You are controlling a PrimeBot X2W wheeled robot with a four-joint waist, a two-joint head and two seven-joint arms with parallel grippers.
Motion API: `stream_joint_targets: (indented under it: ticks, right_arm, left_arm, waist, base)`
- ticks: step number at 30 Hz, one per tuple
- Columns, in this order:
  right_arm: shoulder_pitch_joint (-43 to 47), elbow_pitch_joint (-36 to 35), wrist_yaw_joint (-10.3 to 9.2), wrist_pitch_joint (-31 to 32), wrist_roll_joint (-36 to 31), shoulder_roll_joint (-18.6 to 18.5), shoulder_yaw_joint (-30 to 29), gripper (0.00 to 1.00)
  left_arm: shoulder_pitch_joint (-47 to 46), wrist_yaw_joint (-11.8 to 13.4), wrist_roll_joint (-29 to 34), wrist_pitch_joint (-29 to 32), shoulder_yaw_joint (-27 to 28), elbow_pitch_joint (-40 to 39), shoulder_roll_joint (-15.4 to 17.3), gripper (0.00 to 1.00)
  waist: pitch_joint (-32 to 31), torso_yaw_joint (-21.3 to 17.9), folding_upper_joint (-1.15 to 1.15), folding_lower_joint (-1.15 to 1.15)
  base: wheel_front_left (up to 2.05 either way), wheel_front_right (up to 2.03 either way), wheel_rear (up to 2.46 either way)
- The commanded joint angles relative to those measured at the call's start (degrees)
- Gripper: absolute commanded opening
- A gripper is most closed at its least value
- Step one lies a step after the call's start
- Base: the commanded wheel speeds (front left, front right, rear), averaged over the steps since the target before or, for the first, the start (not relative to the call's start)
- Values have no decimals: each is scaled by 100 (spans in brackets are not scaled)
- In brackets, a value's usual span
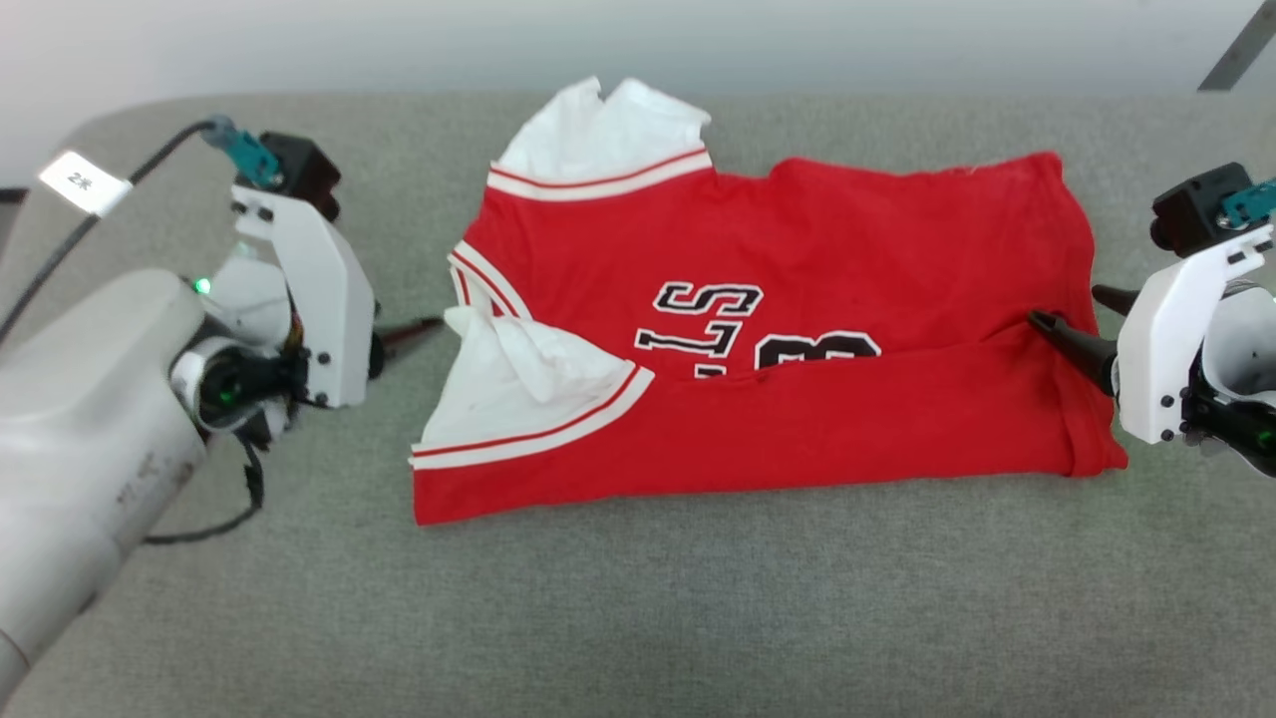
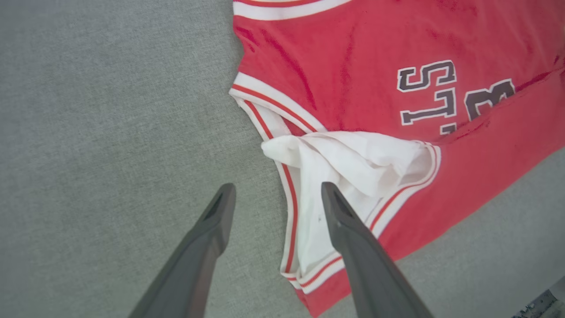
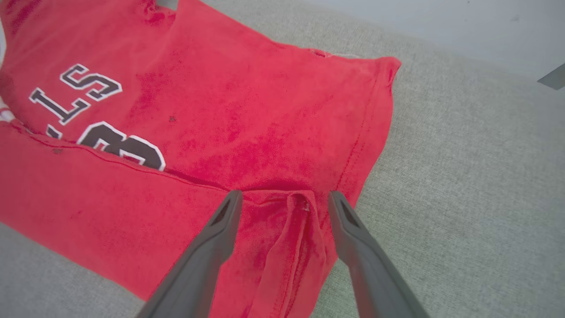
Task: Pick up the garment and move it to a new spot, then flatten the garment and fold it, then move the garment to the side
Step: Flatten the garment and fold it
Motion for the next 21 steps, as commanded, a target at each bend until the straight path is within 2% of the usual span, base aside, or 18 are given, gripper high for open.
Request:
stream_joint_targets:
  ticks: [1, 11, 21]
  right_arm:
    - [95, -37, -6, -149, -44, -32, -56, 100]
    - [584, -269, -6, -1265, -316, -71, -688, 100]
    - [1543, -866, -6, -1706, -756, 0, -1835, 100]
  left_arm:
    - [136, 24, -113, 95, 6, -69, 2, 100]
    - [584, 581, -278, 708, -70, -666, 149, 100]
    - [1049, 1147, -537, 1041, -75, -876, 404, 100]
  waist:
    - [-230, 40, 0, 0]
    - [-412, -118, 0, 0]
    - [-280, -490, 0, 0]
  base:
    - [0, 0, 0]
    - [0, 0, 0]
    - [0, 0, 0]
